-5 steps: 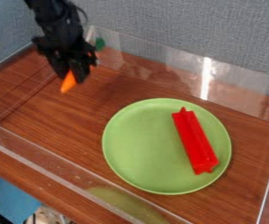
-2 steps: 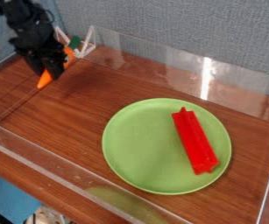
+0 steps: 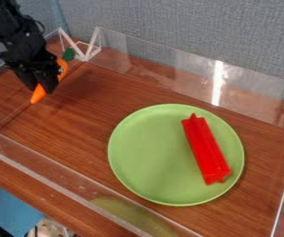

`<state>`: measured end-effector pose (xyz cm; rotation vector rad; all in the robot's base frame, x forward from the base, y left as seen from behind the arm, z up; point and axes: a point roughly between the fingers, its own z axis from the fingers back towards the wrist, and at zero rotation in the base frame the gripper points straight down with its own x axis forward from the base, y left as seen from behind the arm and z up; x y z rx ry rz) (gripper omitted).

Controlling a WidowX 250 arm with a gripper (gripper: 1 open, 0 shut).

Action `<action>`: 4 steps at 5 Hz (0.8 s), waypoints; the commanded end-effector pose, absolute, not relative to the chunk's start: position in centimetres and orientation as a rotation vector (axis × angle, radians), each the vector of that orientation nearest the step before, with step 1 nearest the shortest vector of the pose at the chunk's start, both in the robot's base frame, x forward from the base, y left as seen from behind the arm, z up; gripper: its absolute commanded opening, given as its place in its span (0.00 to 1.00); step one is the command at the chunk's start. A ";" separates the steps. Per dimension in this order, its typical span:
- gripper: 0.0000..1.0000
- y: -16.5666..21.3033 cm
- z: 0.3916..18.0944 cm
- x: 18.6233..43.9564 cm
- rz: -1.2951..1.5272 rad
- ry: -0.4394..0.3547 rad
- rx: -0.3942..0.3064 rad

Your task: Put the carrot on the left side

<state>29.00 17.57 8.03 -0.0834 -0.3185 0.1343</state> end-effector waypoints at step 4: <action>0.00 12.8 11.6 29.3 0.273 -0.403 -0.080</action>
